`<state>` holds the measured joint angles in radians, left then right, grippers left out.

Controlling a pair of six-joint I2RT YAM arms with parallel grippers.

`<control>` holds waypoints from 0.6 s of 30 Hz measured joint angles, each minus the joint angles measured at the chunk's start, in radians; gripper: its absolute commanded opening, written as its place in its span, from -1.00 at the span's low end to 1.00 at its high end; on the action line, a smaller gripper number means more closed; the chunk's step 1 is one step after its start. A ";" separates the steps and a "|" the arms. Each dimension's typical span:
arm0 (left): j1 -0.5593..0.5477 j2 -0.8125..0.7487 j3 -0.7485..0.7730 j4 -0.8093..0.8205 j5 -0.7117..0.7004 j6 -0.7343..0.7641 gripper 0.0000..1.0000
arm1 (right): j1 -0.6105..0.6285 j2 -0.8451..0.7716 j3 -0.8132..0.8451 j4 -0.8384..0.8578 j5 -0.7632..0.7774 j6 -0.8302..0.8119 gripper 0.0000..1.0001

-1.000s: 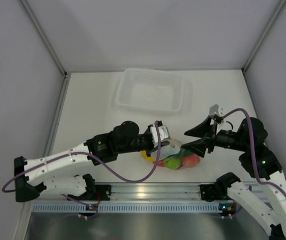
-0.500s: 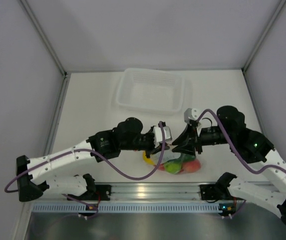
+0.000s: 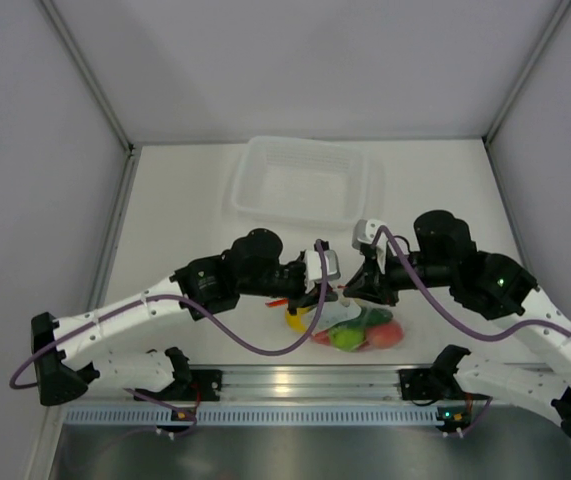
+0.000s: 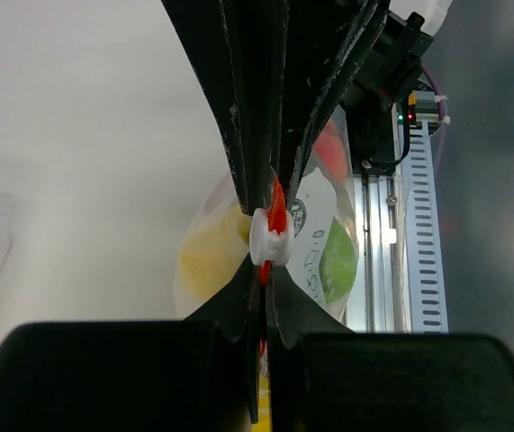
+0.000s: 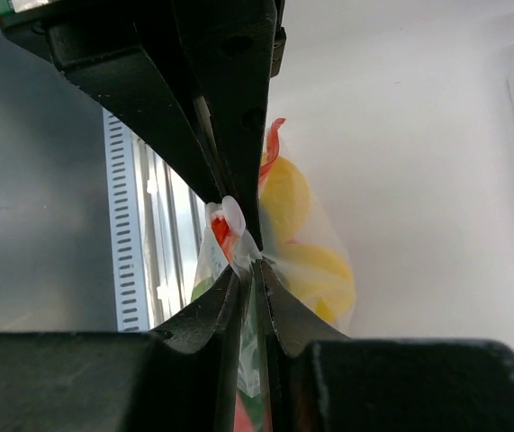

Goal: Open the zip-top bag and remove the fake food

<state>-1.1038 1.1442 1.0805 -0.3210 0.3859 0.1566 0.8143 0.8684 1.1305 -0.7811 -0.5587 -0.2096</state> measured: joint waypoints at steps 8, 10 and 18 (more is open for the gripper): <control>0.005 0.035 0.020 -0.006 0.013 0.002 -1.00 | 0.009 0.022 0.030 -0.040 0.036 -0.008 -0.76; 0.006 0.043 0.026 -0.010 0.019 0.003 -1.00 | 0.011 0.025 0.039 -0.047 0.039 -0.012 -0.78; 0.031 0.061 0.038 -0.019 0.056 0.002 -1.00 | 0.037 0.039 0.064 -0.078 0.059 -0.026 -1.00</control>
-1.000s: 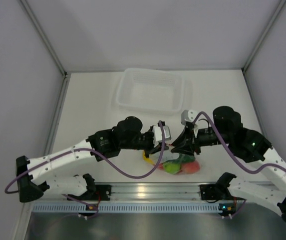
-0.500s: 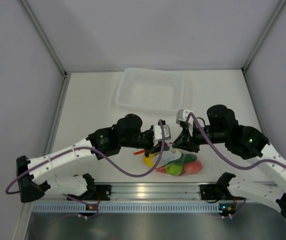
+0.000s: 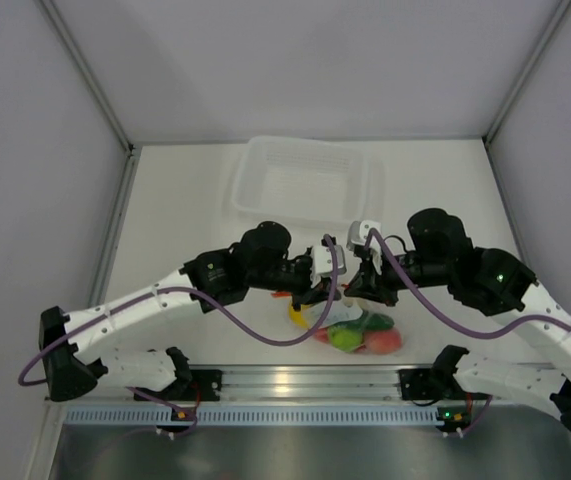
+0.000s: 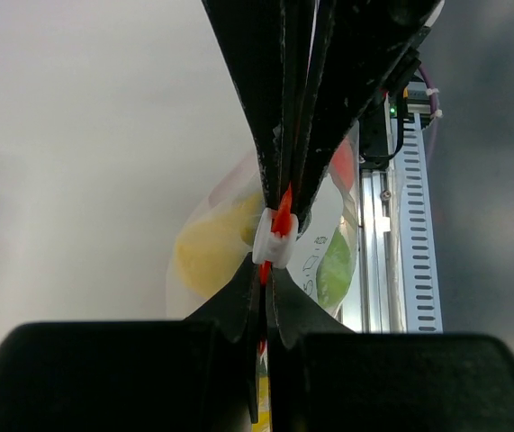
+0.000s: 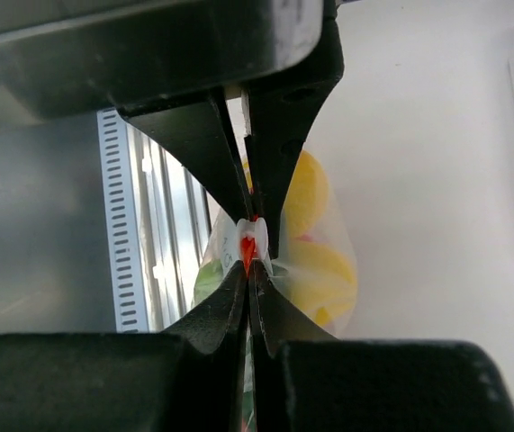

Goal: Open the zip-top bag and remove the fake food

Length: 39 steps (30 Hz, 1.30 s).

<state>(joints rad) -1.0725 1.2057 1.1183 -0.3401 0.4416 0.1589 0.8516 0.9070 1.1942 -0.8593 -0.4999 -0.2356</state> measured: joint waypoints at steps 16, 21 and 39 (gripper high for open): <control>0.027 0.009 0.009 -0.007 0.011 0.000 0.96 | 0.030 0.013 0.006 -0.004 0.110 0.001 -1.00; 0.027 -0.015 0.008 0.020 -0.008 -0.006 0.96 | 0.030 0.013 0.006 -0.003 0.130 0.003 -1.00; 0.028 -0.090 -0.053 0.294 0.011 -0.060 0.37 | 0.030 -0.095 -0.026 0.015 0.108 0.000 -1.00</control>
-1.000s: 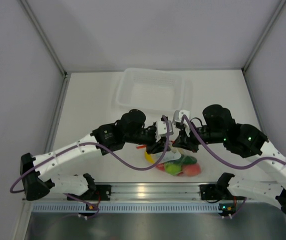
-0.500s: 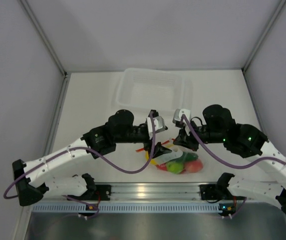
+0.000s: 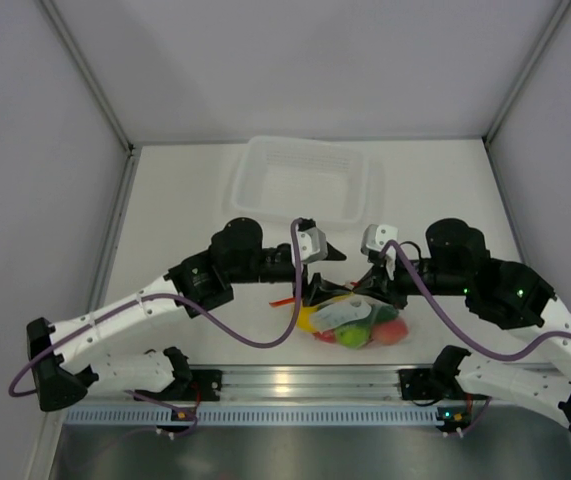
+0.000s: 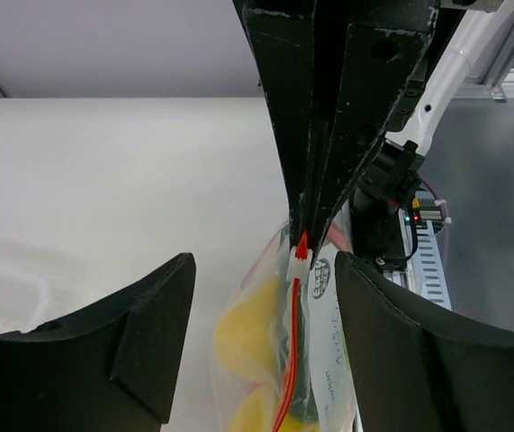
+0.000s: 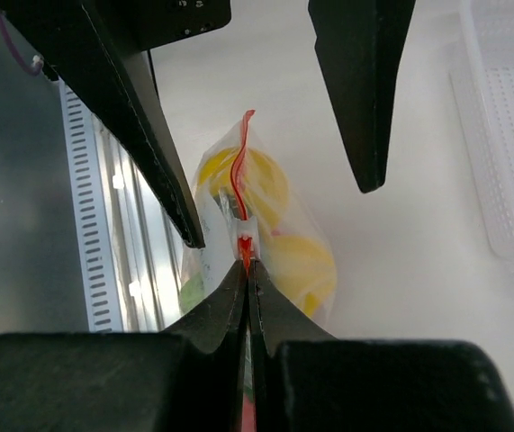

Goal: Open the zip-top bag and remove the fake food

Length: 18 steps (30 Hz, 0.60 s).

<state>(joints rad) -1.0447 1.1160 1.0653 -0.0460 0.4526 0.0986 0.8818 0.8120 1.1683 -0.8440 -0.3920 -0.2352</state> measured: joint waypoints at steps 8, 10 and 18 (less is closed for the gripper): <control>0.000 0.030 0.000 0.011 0.064 -0.014 -0.31 | 0.000 -0.001 -0.029 0.015 0.015 0.002 -1.00; 0.000 0.030 0.000 0.013 0.076 -0.015 -0.28 | 0.000 -0.002 -0.030 0.018 0.026 0.002 -1.00; 0.000 0.039 0.000 0.024 0.097 -0.020 -0.26 | 0.000 -0.031 -0.032 0.041 0.048 0.004 -1.00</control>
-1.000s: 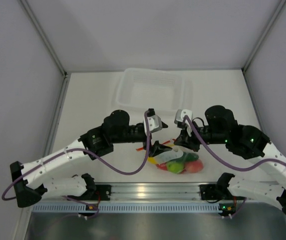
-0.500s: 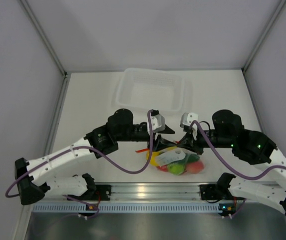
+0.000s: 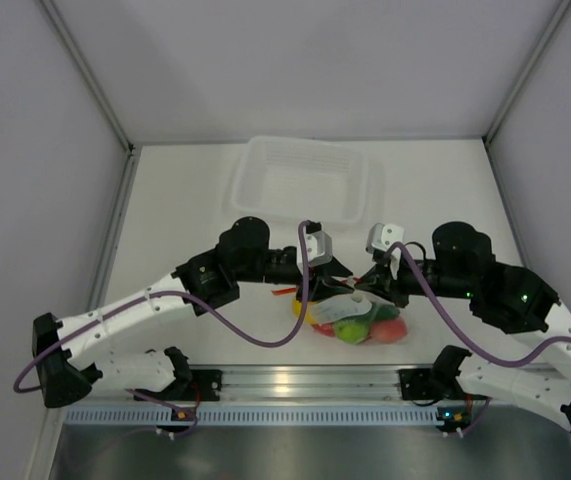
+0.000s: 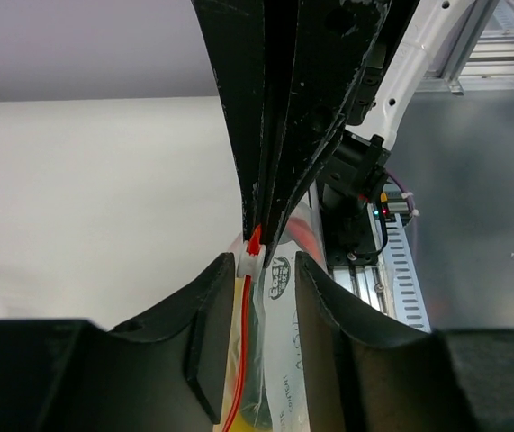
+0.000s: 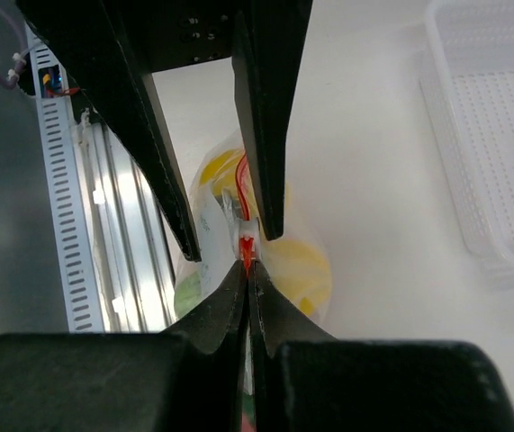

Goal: Open the zip-top bag and remove the fake food

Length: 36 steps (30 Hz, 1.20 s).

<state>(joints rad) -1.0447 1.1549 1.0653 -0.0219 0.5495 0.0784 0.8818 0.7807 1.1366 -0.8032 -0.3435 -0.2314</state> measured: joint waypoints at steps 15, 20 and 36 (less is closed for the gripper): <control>0.001 0.021 0.000 0.000 0.015 -0.008 -0.76 | 0.000 -0.006 -0.017 0.015 -0.001 0.000 -1.00; 0.003 0.021 0.000 0.001 0.014 -0.010 -1.00 | 0.000 -0.006 -0.019 0.018 -0.001 0.000 -1.00; 0.045 -0.007 -0.024 -0.008 0.058 0.002 -1.00 | 0.000 -0.134 -0.095 0.123 0.013 0.007 -1.00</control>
<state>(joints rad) -1.0000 1.1481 1.0409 -0.0299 0.6071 0.0807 0.8822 0.6472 1.0420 -0.6804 -0.3302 -0.2241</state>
